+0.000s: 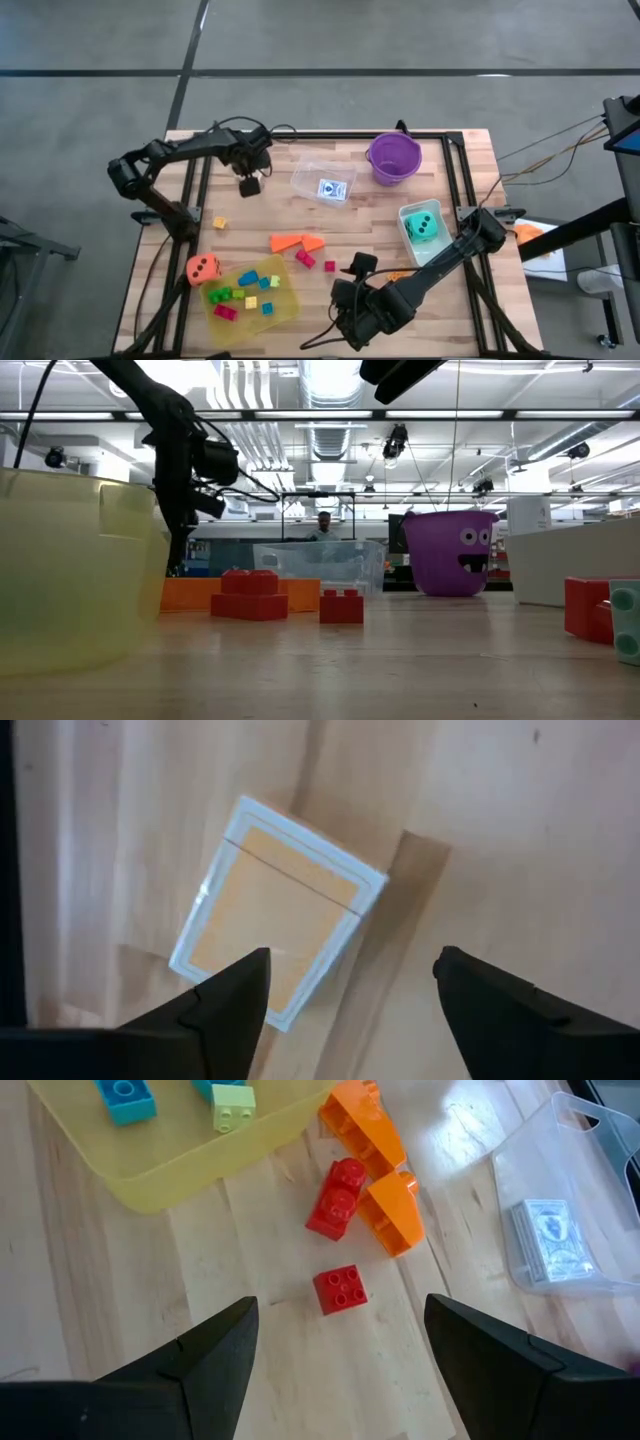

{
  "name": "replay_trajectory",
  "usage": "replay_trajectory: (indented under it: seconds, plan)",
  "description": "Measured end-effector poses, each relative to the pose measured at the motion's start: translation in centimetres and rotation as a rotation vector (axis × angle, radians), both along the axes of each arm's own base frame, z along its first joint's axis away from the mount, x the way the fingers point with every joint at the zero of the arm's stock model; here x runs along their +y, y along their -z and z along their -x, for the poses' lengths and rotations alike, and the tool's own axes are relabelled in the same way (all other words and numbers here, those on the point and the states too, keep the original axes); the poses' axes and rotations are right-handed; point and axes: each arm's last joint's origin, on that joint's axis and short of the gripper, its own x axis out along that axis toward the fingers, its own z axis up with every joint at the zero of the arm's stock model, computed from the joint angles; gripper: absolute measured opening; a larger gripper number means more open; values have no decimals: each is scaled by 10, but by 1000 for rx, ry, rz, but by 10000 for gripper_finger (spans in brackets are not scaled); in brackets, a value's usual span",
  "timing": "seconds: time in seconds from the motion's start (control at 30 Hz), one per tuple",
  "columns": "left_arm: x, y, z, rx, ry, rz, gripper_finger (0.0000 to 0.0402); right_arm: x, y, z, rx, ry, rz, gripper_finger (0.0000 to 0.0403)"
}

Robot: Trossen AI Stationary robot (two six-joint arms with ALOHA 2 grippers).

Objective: Pick & Place Toys
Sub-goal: Put the orange deck of cards into the transparent bin

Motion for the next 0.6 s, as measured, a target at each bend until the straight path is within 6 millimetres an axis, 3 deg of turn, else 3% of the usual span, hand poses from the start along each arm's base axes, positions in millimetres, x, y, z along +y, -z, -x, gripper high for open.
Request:
replay_trajectory:
  seconds: [0.37,0.6]
  plan:
    - [-10,19,0,123,235,-133,379,0,0,0,3,-5,4,283]
    - [-9,20,-7,52,290,-158,399,0,0,0,6,-12,8,283]
